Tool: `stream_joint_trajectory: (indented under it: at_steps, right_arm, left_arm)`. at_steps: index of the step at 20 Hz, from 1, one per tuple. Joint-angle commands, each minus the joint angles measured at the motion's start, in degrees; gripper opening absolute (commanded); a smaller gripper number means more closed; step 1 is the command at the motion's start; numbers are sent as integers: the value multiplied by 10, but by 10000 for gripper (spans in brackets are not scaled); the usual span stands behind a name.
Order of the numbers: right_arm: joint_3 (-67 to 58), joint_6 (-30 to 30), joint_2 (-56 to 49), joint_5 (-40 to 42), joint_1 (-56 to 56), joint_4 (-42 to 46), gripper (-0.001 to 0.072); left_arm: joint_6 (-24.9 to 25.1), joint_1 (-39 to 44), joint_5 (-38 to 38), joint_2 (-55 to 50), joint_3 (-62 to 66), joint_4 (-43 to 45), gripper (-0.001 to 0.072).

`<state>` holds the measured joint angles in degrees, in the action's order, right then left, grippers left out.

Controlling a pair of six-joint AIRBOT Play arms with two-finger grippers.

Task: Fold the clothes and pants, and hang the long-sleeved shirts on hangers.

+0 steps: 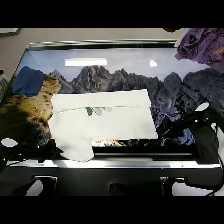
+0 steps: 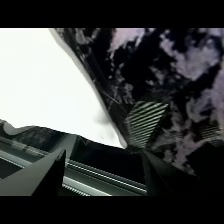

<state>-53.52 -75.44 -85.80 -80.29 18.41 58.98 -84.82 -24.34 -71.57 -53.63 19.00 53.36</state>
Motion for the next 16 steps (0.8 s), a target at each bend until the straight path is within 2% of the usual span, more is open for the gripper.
stream_joint_trajectory:
  at_steps: [1,5,6,8,10,11,13,16]
  right_arm:
    - [36,20,0,28,0,-35,525]
    - [51,31,0,34,-2,-73,507]
    - [52,33,0,44,-2,-82,426]
    - [52,32,0,64,-2,-90,329]
    - [52,34,0,69,-2,-92,113]
    - [52,40,1,66,-2,-97,34]
    - [52,43,8,58,-2,-105,34]
    - [52,12,38,34,-2,-87,34]
  left_arm:
    - [0,0,0,1,0,0,18]
    - [0,0,0,1,0,0,18]
    - [0,0,0,1,0,0,18]
    - [0,0,-1,1,4,0,18]
    - [0,0,-6,1,18,0,18]
    - [0,0,-10,1,29,1,18]
    - [-5,0,-33,2,62,13,17]
    - [-54,0,-104,26,126,84,17]
